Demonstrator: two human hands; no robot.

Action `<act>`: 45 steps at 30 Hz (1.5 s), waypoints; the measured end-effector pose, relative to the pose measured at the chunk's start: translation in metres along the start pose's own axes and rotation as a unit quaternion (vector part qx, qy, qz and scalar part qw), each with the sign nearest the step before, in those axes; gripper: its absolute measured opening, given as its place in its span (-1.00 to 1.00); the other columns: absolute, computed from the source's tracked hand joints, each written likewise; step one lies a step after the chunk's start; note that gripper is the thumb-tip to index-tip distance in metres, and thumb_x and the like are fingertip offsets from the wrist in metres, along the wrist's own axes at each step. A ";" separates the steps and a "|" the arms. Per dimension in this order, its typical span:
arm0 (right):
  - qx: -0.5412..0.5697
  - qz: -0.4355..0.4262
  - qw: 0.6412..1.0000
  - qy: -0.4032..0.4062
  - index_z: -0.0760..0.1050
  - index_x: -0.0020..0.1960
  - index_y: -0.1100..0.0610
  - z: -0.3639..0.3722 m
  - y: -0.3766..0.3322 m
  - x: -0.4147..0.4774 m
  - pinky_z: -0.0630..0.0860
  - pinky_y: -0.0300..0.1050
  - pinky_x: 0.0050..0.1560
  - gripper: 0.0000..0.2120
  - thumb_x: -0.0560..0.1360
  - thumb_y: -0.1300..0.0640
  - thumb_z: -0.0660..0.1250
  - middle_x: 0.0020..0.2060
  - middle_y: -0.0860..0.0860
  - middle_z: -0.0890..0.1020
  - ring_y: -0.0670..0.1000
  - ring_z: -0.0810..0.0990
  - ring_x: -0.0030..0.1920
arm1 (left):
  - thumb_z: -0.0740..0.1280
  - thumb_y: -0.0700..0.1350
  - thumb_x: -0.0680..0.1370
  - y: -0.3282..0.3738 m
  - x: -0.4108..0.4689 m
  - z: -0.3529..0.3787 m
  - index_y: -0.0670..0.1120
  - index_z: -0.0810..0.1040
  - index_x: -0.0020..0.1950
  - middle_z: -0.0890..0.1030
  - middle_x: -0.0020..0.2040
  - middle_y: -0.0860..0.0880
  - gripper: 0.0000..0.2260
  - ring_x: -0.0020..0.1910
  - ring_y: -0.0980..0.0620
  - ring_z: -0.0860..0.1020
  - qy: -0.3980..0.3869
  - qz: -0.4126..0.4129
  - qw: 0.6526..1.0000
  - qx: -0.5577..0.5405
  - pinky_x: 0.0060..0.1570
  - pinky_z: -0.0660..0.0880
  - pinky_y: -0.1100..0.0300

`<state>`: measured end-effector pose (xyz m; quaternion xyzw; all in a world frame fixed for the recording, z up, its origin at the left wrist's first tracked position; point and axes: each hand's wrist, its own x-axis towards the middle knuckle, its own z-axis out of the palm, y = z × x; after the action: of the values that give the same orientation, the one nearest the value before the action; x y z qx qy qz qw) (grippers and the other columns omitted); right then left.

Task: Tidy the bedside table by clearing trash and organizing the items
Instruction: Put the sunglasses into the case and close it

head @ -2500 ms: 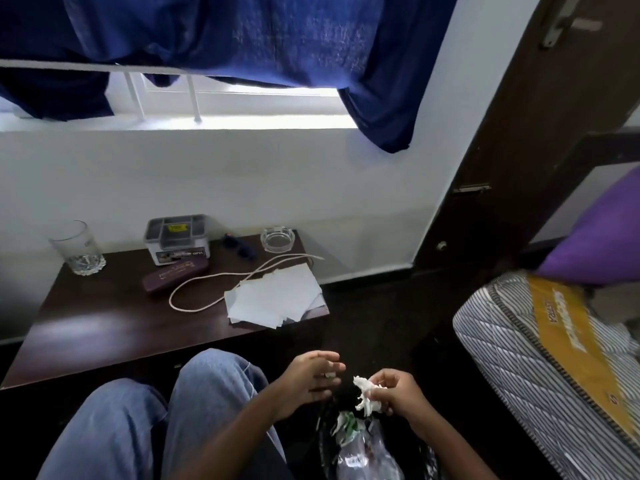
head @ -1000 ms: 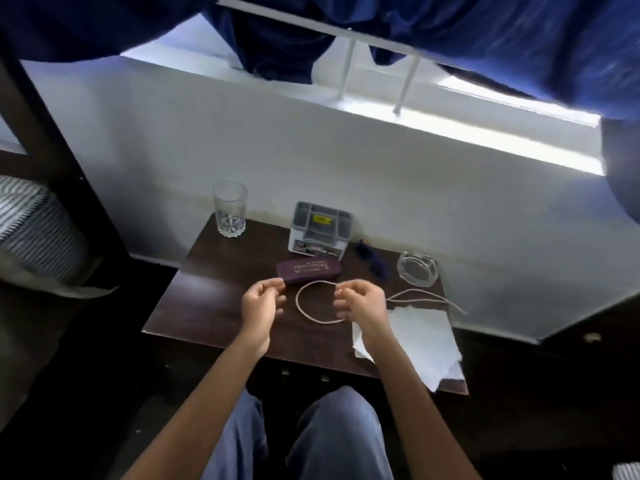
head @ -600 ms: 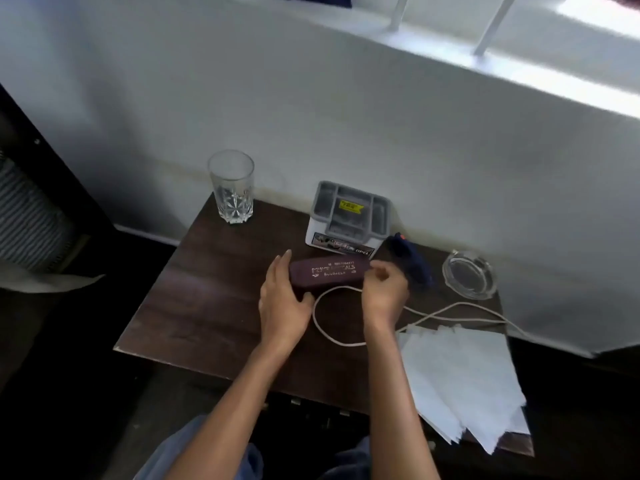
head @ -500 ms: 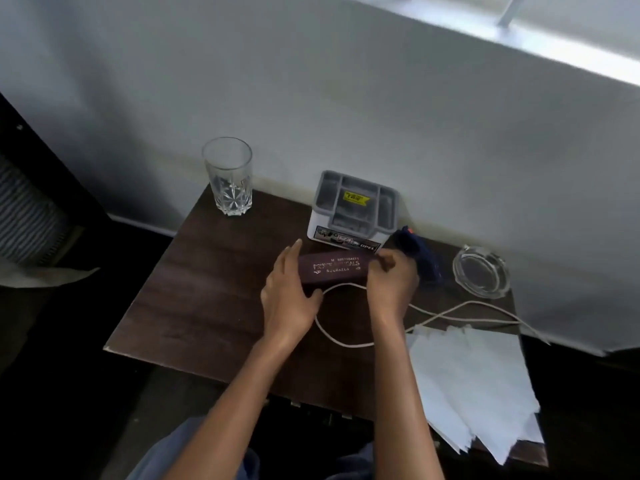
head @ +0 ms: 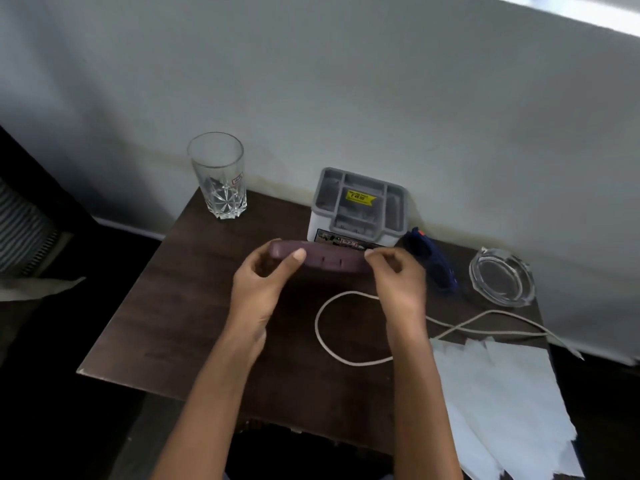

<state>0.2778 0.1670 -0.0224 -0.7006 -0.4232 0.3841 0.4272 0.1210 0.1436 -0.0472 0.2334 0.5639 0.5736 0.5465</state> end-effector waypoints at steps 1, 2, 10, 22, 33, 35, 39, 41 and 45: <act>0.001 -0.008 1.000 -0.011 0.55 -0.21 0.10 0.001 -0.002 -0.002 0.42 -0.27 -0.21 -0.90 0.47 0.13 0.35 -0.28 -0.06 0.59 -0.13 0.53 -0.24 | 0.46 -0.06 0.38 0.001 -0.001 0.002 0.02 0.51 0.08 0.64 -0.02 -0.01 -0.70 -0.08 0.08 0.61 -0.002 -0.024 0.999 -0.040 0.04 0.50 0.20; -0.001 -0.011 1.000 -0.024 0.54 -0.24 0.09 0.003 -0.003 -0.005 0.44 -0.22 -0.18 -0.88 0.47 0.11 0.36 -0.29 -0.06 0.58 -0.10 0.53 -0.23 | 0.43 -0.07 0.42 0.002 -0.002 0.003 0.03 0.47 0.04 0.63 -0.06 -0.02 -0.76 -0.13 0.06 0.61 -0.006 -0.048 0.996 -0.077 0.03 0.52 0.17; -0.092 -0.127 0.970 -0.187 0.59 -0.13 -0.05 0.011 -0.007 -0.028 0.50 -0.21 -0.01 -0.92 0.44 0.14 0.40 -0.18 -0.15 0.64 -0.15 0.59 -0.09 | 0.40 0.02 0.45 0.010 -0.007 0.000 -0.07 0.36 0.22 0.61 0.00 -0.12 -0.58 -0.09 -0.07 0.64 0.012 -0.083 0.991 -0.108 -0.18 0.59 0.05; -0.223 -0.210 0.934 -0.184 0.60 0.05 0.02 0.023 -0.012 -0.047 0.54 -0.04 -0.06 -0.82 0.53 0.06 0.26 -0.13 -0.04 0.68 -0.04 0.62 -0.11 | 0.51 0.11 0.30 0.009 -0.003 -0.005 -0.10 0.55 0.08 0.65 -0.02 -0.13 -0.54 -0.07 -0.07 0.64 0.088 -0.068 0.994 0.000 -0.33 0.60 0.08; -0.213 -0.206 0.944 -0.147 0.56 0.12 0.07 0.046 -0.015 -0.055 0.49 -0.07 0.00 -0.78 0.57 0.10 0.19 -0.05 -0.02 0.65 -0.02 0.57 -0.03 | 0.48 0.12 0.33 0.011 0.000 -0.012 -0.13 0.55 0.10 0.65 0.00 -0.15 -0.53 -0.08 -0.08 0.64 0.124 -0.060 0.990 -0.024 -0.31 0.60 0.10; -0.129 -0.187 0.960 -0.163 0.59 0.05 0.03 0.041 -0.018 -0.049 0.46 -0.20 -0.02 -0.84 0.55 0.11 0.26 -0.11 -0.11 0.64 -0.15 0.57 -0.08 | 0.45 0.07 0.39 0.016 -0.001 -0.011 -0.13 0.52 0.17 0.64 0.04 -0.16 -0.56 -0.05 -0.10 0.65 0.090 -0.070 0.990 -0.080 -0.30 0.61 0.10; 0.033 -0.127 0.984 -0.120 0.55 -0.04 -0.09 0.033 -0.017 -0.045 0.49 -0.23 0.06 -0.91 0.54 0.07 0.28 -0.07 -0.13 0.64 -0.16 0.58 0.01 | 0.33 0.07 0.50 0.025 -0.005 -0.012 -0.12 0.45 0.21 0.61 0.09 -0.19 -0.62 -0.08 -0.08 0.65 0.024 -0.076 0.970 -0.231 -0.28 0.62 0.11; 0.110 -0.043 0.987 -0.107 0.54 -0.01 -0.05 0.033 -0.016 -0.045 0.53 -0.08 0.03 -0.91 0.54 0.05 0.26 -0.04 -0.03 0.64 -0.02 0.60 0.04 | 0.28 0.05 0.54 0.028 -0.007 -0.013 -0.11 0.48 0.09 0.60 0.04 -0.19 -0.74 -0.10 -0.07 0.64 -0.002 -0.080 0.956 -0.282 -0.25 0.63 0.14; 0.246 0.066 0.960 -0.113 0.53 0.01 0.12 0.030 -0.021 -0.046 0.57 0.00 -0.08 -0.89 0.52 0.14 0.28 -0.04 0.15 0.62 0.13 0.61 -0.04 | 0.33 0.05 0.51 0.036 -0.011 -0.016 -0.11 0.46 0.18 0.59 0.05 -0.12 -0.67 -0.04 -0.06 0.61 -0.030 -0.065 0.971 -0.229 -0.14 0.59 0.12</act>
<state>0.2293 0.1384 -0.0052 -0.5522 -0.3141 0.5805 0.5093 0.0973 0.1356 -0.0153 0.0821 0.4152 0.6432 0.6380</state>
